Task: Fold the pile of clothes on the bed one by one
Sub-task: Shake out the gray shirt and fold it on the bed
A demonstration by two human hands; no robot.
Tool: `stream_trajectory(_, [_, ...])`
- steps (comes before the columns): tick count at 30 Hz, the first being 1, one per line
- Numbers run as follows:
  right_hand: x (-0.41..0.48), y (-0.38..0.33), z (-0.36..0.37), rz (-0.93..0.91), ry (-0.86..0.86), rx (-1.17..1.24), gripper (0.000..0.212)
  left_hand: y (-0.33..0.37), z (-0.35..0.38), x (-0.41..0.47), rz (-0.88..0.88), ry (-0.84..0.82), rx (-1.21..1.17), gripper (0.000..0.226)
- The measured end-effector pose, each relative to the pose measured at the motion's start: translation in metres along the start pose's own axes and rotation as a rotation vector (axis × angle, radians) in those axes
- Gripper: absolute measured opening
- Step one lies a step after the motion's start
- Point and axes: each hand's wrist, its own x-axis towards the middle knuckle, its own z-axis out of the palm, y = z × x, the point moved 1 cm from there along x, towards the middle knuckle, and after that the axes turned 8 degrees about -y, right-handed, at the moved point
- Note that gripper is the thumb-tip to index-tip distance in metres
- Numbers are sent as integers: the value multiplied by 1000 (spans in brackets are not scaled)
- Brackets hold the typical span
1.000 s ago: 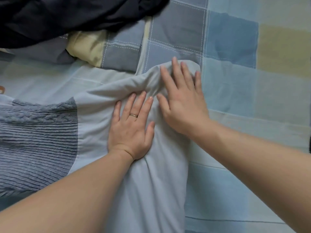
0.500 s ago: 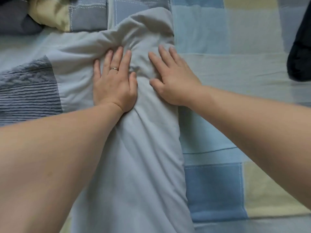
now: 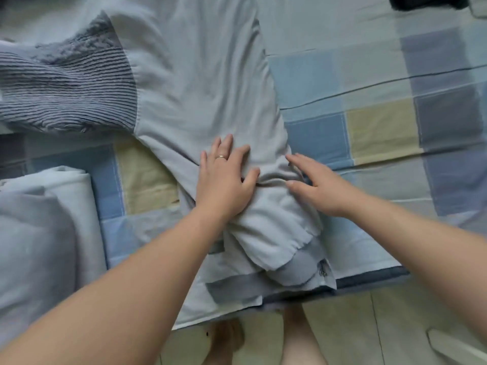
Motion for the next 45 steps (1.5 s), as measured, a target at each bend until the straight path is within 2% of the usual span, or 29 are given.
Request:
stream_trajectory(4, [-50,15,28,-14,-64,128,83,6,1,-72,-91,381,-164,42])
stream_trajectory(6, [-70,25,42,-39,-60,83,96,-1,16,-102,-179,430,-325,29])
stream_trajectory(8, [-88,30,55,-105,-30,-69,104,-11,41,-127,-256,280,-472,23])
stream_trajectory(9, [-96,32,62,-159,-7,-159,105,-15,55,-138,-265,185,-452,26])
stream_trajectory(11, [-106,34,74,-256,7,-295,104,-21,77,-156,-234,45,-173,48])
stream_trajectory(13, [-108,34,88,-252,-72,-424,110,-22,89,-169,-208,-28,106,76])
stream_trajectory(16, [-101,33,110,-144,-173,-639,116,-30,93,-181,-236,-60,247,99])
stream_trajectory(18, [-97,28,116,-118,-116,-612,97,-39,91,-187,-257,-20,229,88])
stream_trajectory(21, [-92,22,118,-138,4,-503,60,-52,80,-190,-192,114,89,43])
stream_trajectory(23, [-93,24,118,-151,22,-484,48,-55,71,-187,-137,84,77,28])
stream_trajectory(25, [-96,25,114,-177,59,-410,37,-55,61,-186,-85,45,102,22])
stream_trajectory(28, [-107,19,98,-115,162,-208,27,-58,44,-195,-67,112,197,19])
stream_trajectory(30, [-114,17,87,-72,204,-180,23,-62,38,-208,-174,87,291,17])
stream_trajectory(32, [-120,15,80,-70,219,-175,17,-63,36,-215,-371,-44,331,23])
stream_trajectory(34, [-125,12,77,-103,223,-146,10,-53,36,-216,-409,-65,319,26])
stream_trajectory(35, [-127,11,76,-125,226,-129,8,-42,38,-214,-345,-32,276,33])
stream_trajectory(37, [-131,7,75,-169,246,-91,5,-10,46,-209,-210,-32,67,65])
stream_trajectory(39, [-135,4,76,-202,275,-62,5,22,62,-201,-241,-115,-167,97])
stream_trajectory(40, [-136,3,77,-211,283,-55,6,34,72,-195,-304,-130,-224,101])
stream_trajectory(41, [-137,2,78,-223,285,-52,6,43,80,-188,-376,-109,-274,96])
stream_trajectory(42, [-138,2,80,-243,283,-55,6,50,85,-181,-429,-54,-353,82])
stream_trajectory(44, [-140,3,81,-275,277,-69,6,56,86,-171,-490,104,-553,39])
stream_trajectory(45, [-139,4,79,-276,279,-83,6,56,84,-169,-503,157,-644,31])
